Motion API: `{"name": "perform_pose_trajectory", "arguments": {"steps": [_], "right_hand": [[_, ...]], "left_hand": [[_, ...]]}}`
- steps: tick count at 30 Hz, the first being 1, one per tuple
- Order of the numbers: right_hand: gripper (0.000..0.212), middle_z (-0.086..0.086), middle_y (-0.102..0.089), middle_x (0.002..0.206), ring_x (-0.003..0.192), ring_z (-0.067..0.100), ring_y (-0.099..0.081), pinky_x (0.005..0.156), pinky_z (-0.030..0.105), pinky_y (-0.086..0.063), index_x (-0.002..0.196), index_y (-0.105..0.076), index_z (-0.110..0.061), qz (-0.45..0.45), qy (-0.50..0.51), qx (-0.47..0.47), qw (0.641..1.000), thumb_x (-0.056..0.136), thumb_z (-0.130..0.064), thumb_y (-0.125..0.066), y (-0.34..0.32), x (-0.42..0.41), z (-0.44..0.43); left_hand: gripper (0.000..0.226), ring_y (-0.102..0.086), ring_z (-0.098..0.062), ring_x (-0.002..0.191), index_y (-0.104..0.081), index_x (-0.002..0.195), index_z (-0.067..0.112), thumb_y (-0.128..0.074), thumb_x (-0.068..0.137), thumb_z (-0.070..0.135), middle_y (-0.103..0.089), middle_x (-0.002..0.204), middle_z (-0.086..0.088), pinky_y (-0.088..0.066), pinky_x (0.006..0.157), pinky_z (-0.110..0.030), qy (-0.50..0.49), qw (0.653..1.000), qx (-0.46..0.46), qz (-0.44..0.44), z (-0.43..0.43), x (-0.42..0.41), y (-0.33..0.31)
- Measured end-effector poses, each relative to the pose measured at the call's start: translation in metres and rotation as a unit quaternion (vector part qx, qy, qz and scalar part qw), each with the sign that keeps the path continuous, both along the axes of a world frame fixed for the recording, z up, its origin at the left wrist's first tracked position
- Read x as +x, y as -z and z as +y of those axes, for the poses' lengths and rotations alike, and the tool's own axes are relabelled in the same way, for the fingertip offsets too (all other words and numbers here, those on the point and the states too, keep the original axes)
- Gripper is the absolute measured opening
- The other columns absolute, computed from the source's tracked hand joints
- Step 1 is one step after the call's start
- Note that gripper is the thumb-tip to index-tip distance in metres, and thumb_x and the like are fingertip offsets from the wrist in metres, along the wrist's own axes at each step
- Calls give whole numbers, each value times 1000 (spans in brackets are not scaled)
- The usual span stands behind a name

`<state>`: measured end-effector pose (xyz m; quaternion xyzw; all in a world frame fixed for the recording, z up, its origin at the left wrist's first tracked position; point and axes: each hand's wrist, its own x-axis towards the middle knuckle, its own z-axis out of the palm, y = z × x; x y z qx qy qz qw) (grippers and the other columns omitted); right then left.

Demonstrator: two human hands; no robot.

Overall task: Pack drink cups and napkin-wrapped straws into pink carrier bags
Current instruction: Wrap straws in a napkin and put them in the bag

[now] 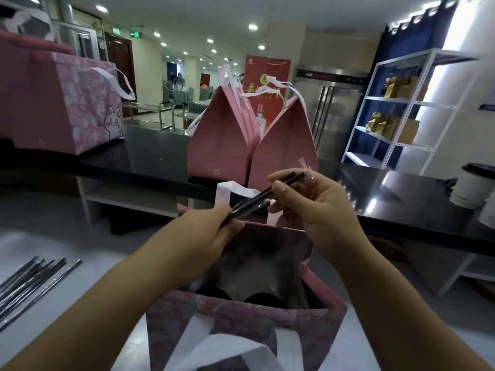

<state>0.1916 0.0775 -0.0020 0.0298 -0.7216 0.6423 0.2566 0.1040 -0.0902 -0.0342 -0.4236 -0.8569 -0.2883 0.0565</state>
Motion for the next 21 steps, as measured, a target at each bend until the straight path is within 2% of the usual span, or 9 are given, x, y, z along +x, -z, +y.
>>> {"name": "perform_pose_trajectory", "arguments": {"steps": [4,7,10,13,15,17,19,20,21], "right_hand": [[15,4,-70,75,65,13,-66,52,23,-53,84,-65,-7,18,16,-49,998,73,-18,-63,1,0,3],[14,3,-69,70,62,14,-64,51,23,-53,84,-64,-9,45,49,-50,997,73,-17,-62,-3,5,11],[16,5,-67,72,63,15,-63,54,24,-55,89,-64,-10,54,51,41,996,74,-17,-63,-8,14,16],[13,7,-67,80,66,14,-65,59,24,-57,92,-63,-15,20,44,203,978,81,-8,-67,-9,16,13],[12,-2,-67,84,73,12,-64,68,26,-56,93,-64,-19,-46,45,364,929,85,-11,-66,-3,8,8],[14,-4,-67,94,85,14,-62,78,32,-52,99,-65,-22,-140,47,499,854,86,-18,-67,11,-6,1],[19,2,-64,106,95,21,-60,81,35,-50,105,-62,-19,-218,47,595,772,86,-19,-65,26,-19,-7],[20,4,-62,108,96,25,-59,80,36,-50,105,-61,-17,-237,52,623,744,86,-19,-65,31,-23,-10],[20,6,-61,108,96,27,-58,78,37,-51,105,-60,-16,-247,57,634,730,85,-20,-65,35,-25,-13]], "left_hand": [[27,-55,-4,73,-55,103,32,-50,85,51,-59,81,11,-47,66,-23,28,999,30,10,-4,-6,4],[50,-52,4,90,-52,115,40,-48,74,68,-57,96,22,-46,78,-17,37,998,43,38,-16,-15,11],[46,-48,4,97,-54,112,42,-43,71,61,-55,100,27,-40,78,-14,21,998,49,32,-29,-22,16],[39,-47,5,99,-53,112,42,-47,73,45,-54,101,28,-38,77,-13,9,999,54,4,-34,-27,21],[41,-51,3,98,-55,114,39,-49,73,42,-57,103,23,-44,80,-18,13,998,65,-16,-35,-28,24],[42,-53,1,98,-56,115,38,-50,74,41,-59,104,20,-48,83,-22,20,997,73,-29,-35,-28,26],[40,-54,2,97,-56,114,38,-50,74,40,-59,103,20,-48,83,-21,25,996,82,-26,-36,-28,28],[38,-54,3,98,-56,112,40,-51,75,39,-59,103,21,-46,82,-18,24,996,89,-18,-36,-28,28],[36,-54,4,98,-56,110,41,-51,75,38,-59,103,21,-44,81,-14,21,995,99,-8,-37,-28,29]]}}
